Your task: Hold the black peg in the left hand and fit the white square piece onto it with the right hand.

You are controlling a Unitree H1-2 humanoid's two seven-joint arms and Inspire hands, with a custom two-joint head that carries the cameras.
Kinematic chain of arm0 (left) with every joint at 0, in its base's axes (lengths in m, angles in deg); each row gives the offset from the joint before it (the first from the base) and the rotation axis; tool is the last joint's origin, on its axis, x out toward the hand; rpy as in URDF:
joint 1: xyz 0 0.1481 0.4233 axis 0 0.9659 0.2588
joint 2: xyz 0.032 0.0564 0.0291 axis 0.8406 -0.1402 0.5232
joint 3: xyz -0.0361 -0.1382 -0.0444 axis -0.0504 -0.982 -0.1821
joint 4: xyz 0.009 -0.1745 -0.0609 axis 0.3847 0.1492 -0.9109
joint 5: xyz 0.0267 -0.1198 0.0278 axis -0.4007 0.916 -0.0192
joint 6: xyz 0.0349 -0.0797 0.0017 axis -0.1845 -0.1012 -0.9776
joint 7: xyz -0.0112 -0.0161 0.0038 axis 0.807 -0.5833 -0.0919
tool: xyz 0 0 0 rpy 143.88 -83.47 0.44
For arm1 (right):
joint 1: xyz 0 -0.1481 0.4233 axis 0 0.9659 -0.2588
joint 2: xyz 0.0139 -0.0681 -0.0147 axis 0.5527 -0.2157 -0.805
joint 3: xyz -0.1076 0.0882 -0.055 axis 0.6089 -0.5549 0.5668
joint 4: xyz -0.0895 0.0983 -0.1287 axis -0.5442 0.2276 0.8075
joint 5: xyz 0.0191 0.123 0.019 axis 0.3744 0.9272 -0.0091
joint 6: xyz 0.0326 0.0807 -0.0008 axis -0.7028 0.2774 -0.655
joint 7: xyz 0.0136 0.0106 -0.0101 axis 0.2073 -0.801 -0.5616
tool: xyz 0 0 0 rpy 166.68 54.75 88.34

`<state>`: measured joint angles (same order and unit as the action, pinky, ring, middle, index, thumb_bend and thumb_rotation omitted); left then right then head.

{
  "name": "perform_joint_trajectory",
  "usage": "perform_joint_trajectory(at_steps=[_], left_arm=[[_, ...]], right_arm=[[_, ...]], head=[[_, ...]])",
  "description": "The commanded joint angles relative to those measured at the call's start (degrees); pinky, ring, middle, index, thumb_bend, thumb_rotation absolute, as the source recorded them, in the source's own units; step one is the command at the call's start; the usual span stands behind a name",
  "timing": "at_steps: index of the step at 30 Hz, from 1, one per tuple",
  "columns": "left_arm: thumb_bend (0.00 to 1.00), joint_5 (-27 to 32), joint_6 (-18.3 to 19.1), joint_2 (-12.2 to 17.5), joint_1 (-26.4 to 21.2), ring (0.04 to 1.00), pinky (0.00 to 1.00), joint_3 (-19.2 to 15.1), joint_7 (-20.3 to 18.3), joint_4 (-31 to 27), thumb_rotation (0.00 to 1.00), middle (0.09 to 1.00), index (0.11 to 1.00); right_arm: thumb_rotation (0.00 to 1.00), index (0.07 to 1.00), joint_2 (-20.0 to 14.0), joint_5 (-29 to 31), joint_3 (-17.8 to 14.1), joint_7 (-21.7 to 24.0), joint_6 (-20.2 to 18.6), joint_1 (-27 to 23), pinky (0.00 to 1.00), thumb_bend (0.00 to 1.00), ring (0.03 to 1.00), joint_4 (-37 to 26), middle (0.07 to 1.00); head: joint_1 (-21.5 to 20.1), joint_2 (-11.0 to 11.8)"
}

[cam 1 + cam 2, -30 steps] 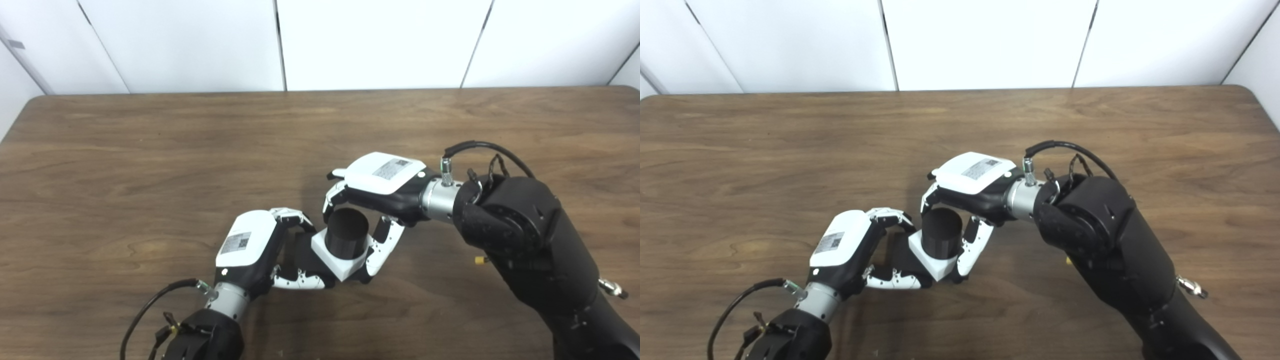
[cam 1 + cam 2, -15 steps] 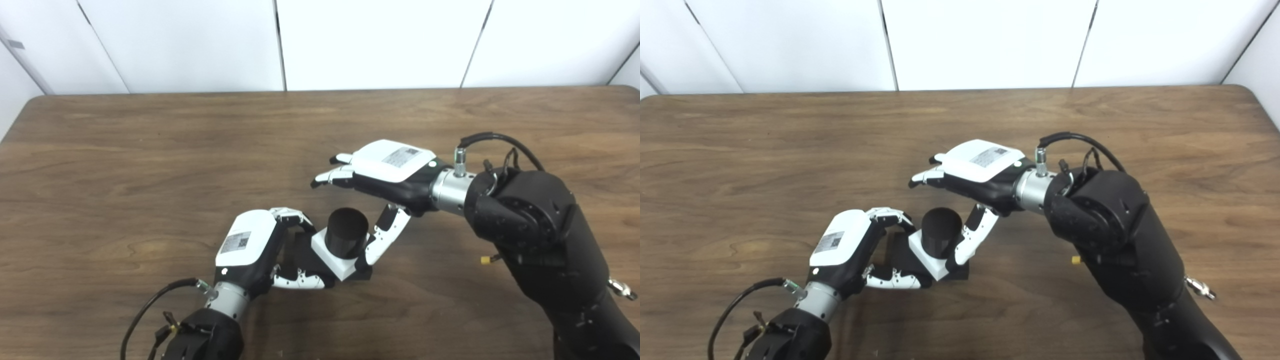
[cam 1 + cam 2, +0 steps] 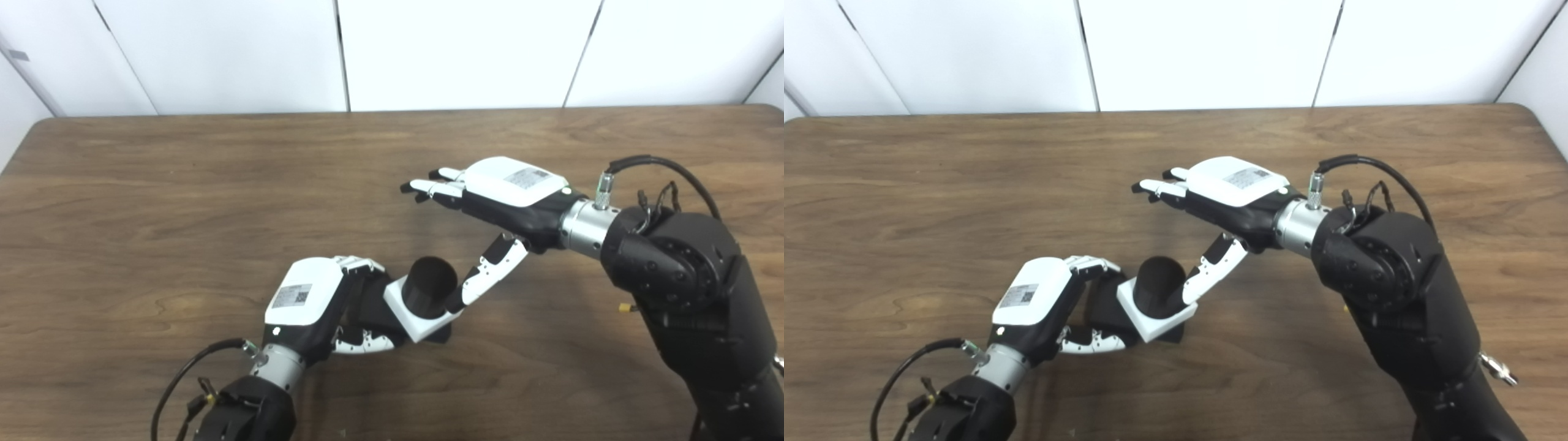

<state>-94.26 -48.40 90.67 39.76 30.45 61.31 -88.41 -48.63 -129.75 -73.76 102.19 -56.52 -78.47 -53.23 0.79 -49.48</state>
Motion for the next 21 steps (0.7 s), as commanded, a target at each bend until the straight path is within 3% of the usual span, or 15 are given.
perform_joint_trajectory(at_steps=[1, 4, 15, 21], left_arm=[[0.95, -1.2, 0.2, 1.7, -0.1, 0.853, 0.81, 0.0, -3.0, -0.7, 0.49, 0.845, 0.833], [1.00, -1.2, 0.1, 3.0, -0.4, 0.887, 0.86, -0.2, -4.9, -1.3, 0.55, 0.887, 0.891], [1.00, 3.6, -1.2, 6.1, -1.1, 0.964, 0.94, -3.3, -8.3, -2.7, 0.64, 0.984, 0.998], [1.00, 9.3, -2.1, 5.6, -0.2, 0.947, 0.92, -6.9, -4.6, -2.4, 0.63, 0.972, 1.000]], right_arm=[[0.64, 0.975, -0.8, -0.3, -1.2, -2.5, -0.2, -1.4, 0.94, 0.94, 0.989, -1.3, 0.892], [0.62, 0.970, -0.8, 0.1, -1.5, -3.3, -0.3, -1.0, 0.94, 0.93, 0.990, -1.1, 0.893], [0.65, 0.974, -1.2, 1.0, -2.7, -4.9, -1.2, -0.1, 0.95, 0.94, 0.998, -1.3, 0.891], [0.67, 0.991, -1.5, 2.9, -5.1, -5.8, -3.0, 0.9, 0.97, 0.94, 1.000, -1.8, 0.910]], head=[[0.0, 0.0], [0.0, 0.1], [-0.2, 0.6], [-0.7, 1.1]])
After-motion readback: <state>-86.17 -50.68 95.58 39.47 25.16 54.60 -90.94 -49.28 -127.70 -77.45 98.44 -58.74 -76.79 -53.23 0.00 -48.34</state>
